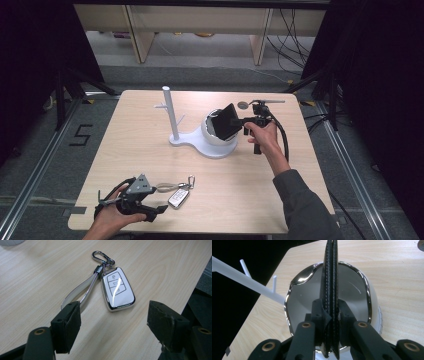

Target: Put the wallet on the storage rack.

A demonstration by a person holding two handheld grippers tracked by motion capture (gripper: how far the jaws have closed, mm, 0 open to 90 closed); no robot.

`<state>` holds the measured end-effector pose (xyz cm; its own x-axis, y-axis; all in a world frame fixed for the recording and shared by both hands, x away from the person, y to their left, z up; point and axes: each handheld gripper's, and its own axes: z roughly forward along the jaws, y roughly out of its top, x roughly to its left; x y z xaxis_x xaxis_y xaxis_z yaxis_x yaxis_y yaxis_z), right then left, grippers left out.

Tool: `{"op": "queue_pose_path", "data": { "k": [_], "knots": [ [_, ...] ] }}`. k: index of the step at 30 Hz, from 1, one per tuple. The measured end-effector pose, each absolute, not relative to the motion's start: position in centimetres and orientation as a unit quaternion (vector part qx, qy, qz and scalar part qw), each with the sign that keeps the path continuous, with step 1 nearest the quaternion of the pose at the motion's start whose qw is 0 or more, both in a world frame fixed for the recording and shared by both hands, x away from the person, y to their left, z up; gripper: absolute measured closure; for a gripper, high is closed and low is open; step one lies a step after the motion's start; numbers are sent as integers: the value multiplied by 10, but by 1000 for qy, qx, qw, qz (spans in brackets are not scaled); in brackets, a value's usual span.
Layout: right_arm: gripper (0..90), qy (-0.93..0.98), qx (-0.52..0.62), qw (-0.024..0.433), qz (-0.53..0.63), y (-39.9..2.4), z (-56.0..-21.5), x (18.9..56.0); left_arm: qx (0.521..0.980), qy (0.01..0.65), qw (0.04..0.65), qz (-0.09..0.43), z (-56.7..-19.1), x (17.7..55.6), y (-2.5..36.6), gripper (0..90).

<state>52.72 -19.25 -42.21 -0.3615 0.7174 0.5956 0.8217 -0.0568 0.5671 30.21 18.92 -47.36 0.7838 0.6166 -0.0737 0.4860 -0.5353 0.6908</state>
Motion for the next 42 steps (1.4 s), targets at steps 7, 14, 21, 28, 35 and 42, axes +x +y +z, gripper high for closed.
{"op": "queue_pose_path", "data": {
  "k": [7,14,21,28,35,42],
  "knots": [
    [774,-692,-554,45,-461,-191,-431,534,874,313,360,88,-475,302,188,270],
    [650,-700,-555,17,-450,-198,-432,537,872,317,363,88,-474,301,189,270],
    [500,-704,-556,8,-442,-204,-427,534,872,315,364,92,-473,302,189,270],
    [340,-690,-558,-10,-461,-216,-411,523,871,318,363,94,-473,302,189,269],
    [296,-698,-548,-29,-461,-229,-402,506,870,317,365,92,-473,302,188,265],
    [286,-691,-548,-37,-470,-236,-395,480,868,321,368,88,-474,302,189,259]
  ]
}}
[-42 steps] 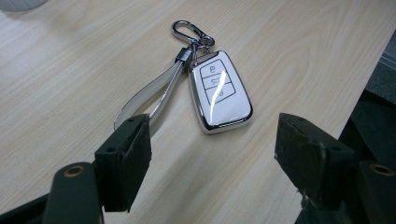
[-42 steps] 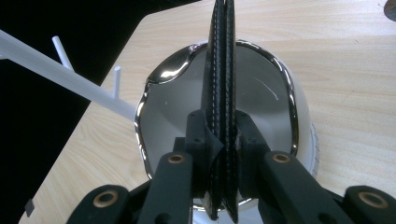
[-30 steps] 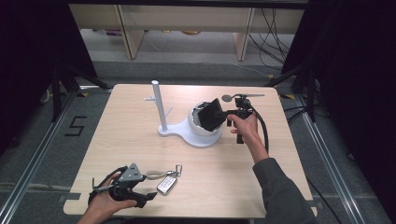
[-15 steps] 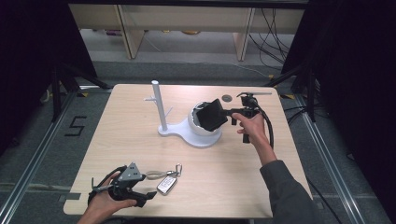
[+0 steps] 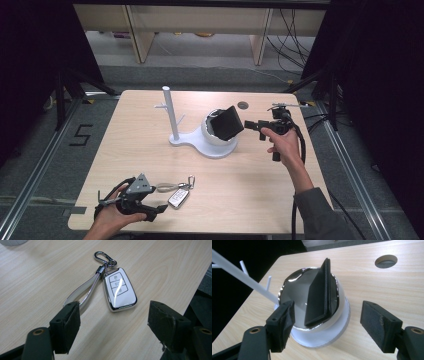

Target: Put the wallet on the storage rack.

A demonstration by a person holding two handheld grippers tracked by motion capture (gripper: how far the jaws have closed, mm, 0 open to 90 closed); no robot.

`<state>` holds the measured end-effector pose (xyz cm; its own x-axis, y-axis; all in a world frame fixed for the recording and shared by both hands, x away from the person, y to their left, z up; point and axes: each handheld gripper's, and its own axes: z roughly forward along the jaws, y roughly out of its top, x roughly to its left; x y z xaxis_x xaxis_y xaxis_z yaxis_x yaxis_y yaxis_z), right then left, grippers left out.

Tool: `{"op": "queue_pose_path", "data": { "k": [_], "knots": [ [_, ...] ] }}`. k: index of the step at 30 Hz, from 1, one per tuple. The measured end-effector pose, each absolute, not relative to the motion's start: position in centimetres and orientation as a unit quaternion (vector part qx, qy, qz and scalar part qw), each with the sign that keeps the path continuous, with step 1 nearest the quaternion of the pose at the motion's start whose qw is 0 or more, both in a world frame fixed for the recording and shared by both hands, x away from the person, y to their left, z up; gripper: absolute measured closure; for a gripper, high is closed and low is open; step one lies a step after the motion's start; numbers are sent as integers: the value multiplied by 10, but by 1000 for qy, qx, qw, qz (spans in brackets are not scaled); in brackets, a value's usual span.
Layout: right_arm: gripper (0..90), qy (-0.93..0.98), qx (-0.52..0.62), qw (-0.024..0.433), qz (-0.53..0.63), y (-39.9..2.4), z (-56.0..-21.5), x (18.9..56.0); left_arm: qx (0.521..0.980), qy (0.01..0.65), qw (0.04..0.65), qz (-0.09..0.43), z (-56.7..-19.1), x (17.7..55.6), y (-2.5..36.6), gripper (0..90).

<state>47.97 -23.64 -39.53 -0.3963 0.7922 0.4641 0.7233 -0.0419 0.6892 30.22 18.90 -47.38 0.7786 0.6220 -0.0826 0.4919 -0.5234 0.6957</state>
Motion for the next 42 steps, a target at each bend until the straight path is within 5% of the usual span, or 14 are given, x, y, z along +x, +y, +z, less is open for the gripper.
{"op": "queue_pose_path", "data": {
  "k": [42],
  "knots": [
    [217,761,482,33,433,-221,-481,353,861,338,371,89,-474,306,196,253]
  ]
}}
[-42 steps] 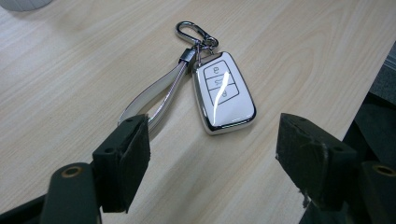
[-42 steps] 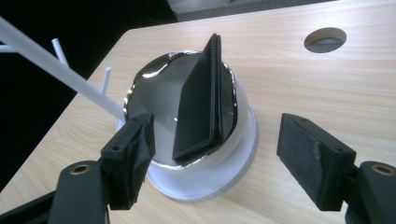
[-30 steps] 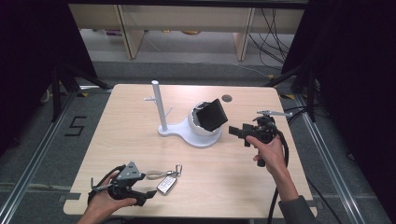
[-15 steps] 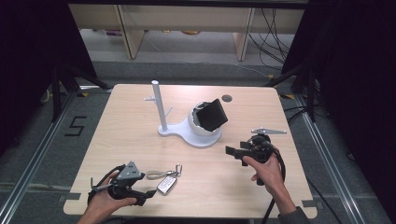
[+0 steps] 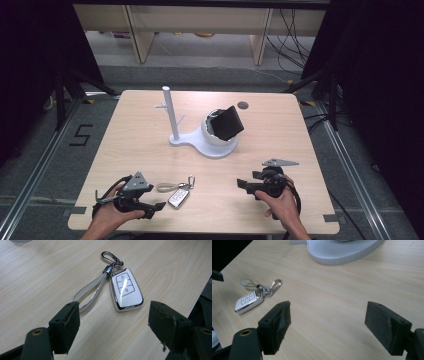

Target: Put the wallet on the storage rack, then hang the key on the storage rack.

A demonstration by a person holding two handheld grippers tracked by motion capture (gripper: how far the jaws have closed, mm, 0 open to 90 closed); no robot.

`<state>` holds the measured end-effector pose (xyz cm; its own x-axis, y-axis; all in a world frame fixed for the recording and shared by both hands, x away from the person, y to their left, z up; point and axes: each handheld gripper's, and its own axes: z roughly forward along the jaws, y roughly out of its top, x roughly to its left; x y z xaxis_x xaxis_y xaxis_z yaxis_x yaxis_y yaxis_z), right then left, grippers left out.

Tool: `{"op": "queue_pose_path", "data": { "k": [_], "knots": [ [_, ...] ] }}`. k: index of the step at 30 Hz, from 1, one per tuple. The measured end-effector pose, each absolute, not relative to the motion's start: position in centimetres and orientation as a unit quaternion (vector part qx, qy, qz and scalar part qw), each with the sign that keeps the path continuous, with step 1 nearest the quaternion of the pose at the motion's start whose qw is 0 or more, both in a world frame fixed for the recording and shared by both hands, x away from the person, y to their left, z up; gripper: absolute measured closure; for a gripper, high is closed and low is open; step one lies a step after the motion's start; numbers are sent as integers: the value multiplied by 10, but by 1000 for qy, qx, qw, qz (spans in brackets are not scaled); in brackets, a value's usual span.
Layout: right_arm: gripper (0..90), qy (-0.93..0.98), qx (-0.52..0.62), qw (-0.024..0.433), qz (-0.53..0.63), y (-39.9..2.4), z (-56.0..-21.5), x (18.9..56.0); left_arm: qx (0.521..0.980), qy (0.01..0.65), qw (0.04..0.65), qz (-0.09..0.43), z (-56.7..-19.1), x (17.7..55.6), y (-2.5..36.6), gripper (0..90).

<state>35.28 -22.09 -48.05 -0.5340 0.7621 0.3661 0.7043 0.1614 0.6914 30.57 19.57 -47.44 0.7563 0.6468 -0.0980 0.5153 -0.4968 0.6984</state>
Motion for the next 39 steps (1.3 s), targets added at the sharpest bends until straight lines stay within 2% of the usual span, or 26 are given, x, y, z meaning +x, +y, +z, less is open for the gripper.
{"op": "queue_pose_path", "data": {
  "k": [15,20,21,22,25,31,35,39],
  "knots": [
    [204,773,483,18,412,-221,-491,321,869,334,355,87,-481,309,198,253],
    [205,771,491,19,405,-223,-494,316,869,328,360,90,-476,315,188,251],
    [205,780,477,31,403,-225,-494,316,869,328,359,90,-476,314,187,251],
    [205,773,485,18,409,-223,-495,314,869,325,361,92,-475,314,184,250],
    [206,775,492,23,395,-225,-495,314,873,319,358,91,-473,316,181,248],
    [212,777,486,24,400,-223,-496,314,881,303,351,95,-465,334,155,264],
    [216,780,482,20,399,-224,-498,315,902,273,321,97,-461,349,132,289],
    [216,780,483,22,398,-225,-496,315,912,268,298,83,-464,366,116,345]
  ]
}}
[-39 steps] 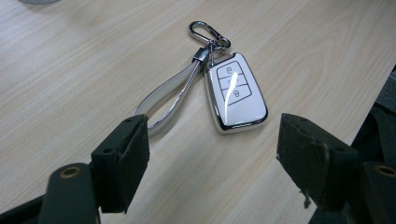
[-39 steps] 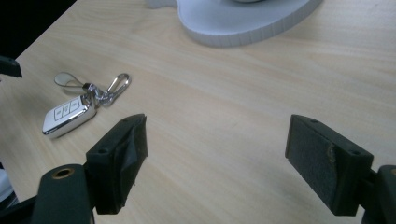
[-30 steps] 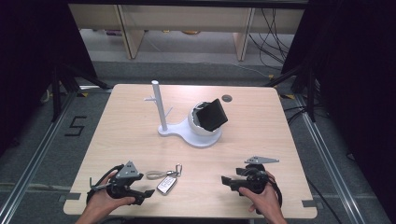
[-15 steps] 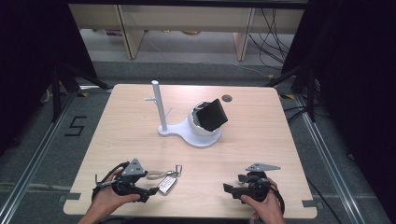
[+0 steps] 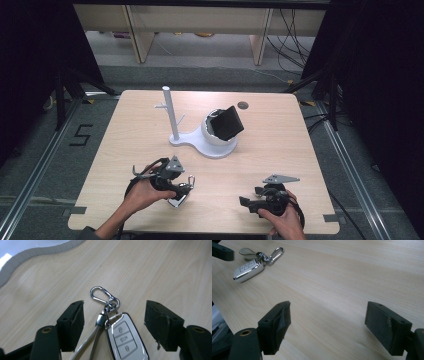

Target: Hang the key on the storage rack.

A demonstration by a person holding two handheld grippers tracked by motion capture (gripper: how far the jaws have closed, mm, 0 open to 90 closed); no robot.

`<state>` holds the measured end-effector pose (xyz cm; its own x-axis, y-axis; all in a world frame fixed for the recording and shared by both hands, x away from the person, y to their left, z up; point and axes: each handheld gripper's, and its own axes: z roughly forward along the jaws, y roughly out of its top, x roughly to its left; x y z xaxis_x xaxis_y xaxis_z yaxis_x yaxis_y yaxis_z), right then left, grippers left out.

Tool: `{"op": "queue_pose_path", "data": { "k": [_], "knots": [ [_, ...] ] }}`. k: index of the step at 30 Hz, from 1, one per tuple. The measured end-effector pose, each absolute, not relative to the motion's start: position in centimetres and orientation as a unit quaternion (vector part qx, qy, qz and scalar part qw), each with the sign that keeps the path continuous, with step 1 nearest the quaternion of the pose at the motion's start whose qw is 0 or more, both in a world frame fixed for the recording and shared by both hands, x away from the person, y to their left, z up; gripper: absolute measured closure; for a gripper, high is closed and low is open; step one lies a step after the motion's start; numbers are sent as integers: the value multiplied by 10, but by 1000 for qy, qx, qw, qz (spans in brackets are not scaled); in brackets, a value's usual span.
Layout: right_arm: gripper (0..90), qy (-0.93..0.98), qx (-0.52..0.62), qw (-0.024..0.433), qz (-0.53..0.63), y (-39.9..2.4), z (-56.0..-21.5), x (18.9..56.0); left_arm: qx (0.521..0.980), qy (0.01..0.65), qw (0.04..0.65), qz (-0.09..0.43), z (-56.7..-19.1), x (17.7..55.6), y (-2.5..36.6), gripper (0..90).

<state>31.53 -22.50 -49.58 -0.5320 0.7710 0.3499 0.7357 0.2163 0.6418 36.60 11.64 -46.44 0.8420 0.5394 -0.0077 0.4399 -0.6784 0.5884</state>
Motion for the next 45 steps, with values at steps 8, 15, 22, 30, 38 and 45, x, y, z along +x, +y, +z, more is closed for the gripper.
{"op": "queue_pose_path", "data": {
  "k": [8,15,22,30,38,45],
  "knots": [
    [217,785,474,22,397,-222,-496,315,940,259,216,56,-474,387,88,439],
    [220,785,474,22,399,-223,-496,315,943,270,189,46,-480,392,78,467],
    [223,783,468,14,409,-219,-497,315,946,279,159,36,-484,396,72,477],
    [228,784,465,15,410,-220,-497,314,950,270,152,38,-483,397,66,529],
    [231,793,456,31,403,-221,-497,316,964,227,136,35,-481,393,60,664],
    [233,785,463,16,411,-220,-497,314,969,216,115,26,-479,395,54,694]
  ]
}}
